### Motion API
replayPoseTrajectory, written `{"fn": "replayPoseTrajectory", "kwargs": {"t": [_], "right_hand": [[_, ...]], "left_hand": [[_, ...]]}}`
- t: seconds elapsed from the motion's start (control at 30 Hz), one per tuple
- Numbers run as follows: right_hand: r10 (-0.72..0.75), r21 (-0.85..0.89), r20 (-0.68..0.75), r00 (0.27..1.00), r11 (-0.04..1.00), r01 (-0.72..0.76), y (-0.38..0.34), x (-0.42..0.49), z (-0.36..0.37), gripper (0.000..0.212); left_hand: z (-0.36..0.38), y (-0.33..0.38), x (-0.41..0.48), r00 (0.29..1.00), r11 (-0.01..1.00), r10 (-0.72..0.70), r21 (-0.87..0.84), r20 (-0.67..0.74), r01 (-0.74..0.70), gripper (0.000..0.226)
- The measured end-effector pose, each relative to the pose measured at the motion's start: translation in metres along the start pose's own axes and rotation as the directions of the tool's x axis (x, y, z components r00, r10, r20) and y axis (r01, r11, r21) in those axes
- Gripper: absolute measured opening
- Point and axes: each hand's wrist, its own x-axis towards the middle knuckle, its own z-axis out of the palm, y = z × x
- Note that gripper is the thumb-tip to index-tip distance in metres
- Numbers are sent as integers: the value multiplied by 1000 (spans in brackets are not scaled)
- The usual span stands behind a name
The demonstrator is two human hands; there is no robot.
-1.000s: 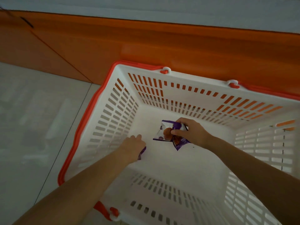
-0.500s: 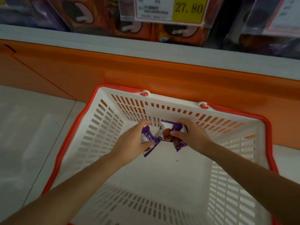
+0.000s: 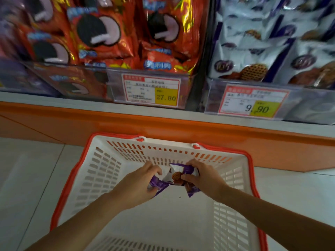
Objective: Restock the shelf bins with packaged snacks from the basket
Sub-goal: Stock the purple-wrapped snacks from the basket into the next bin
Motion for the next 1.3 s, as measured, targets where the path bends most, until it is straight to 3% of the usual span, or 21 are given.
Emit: {"fn": "replayPoseTrajectory", "kwargs": {"t": [0.1, 0.23, 0.33, 0.43, 0.53, 0.63, 0.8, 0.83, 0.97, 1.07, 1.3], "right_hand": [[-16, -8, -25, 1000, 1000, 16, -11, -7, -17, 26], [-52, 36, -86, 995, 998, 55, -26, -16, -42, 33], [-61, 46, -89, 994, 997, 65, -34, -22, -58, 26], [-82, 18, -67, 994, 996, 84, -38, -25, -69, 26], [-93, -15, -8, 996, 996, 93, -43, -28, -75, 20], [-111, -75, 42, 993, 991, 114, -48, -31, -80, 25], [-171, -98, 19, 985, 980, 172, -56, -45, -92, 22], [-180, -90, 4, 984, 980, 180, -57, -48, -94, 21], [-192, -27, -21, 981, 981, 192, -61, -63, -95, 23], [-191, 21, -21, 981, 981, 191, -67, -74, -99, 32], [-340, -69, -126, 932, 940, 334, -95, -109, -133, 51]], "left_hand": [[-15, 12, 0, 999, 999, -12, 49, -47, 14, 53], [-33, 25, 0, 960, 995, -20, 87, -278, 46, 67], [-50, 33, -3, 941, 994, -67, 63, -331, 93, 52], [-57, 37, -5, 945, 995, -28, 85, -327, 59, 27], [-55, 45, -4, 949, 992, -76, -117, -307, 42, 14], [-55, 63, -3, 956, 938, -137, -344, -261, 40, 17], [-63, 83, -15, 969, 839, -127, -543, -210, -8, 9], [-64, 85, -18, 971, 846, -106, -532, -214, -25, 6], [-69, 94, -26, 943, 956, -43, -287, -330, -57, 33], [-77, 100, -31, 903, 990, 9, -121, -430, -68, 32], [-119, 105, -58, 764, 956, 283, 106, -580, -274, 34]]}}
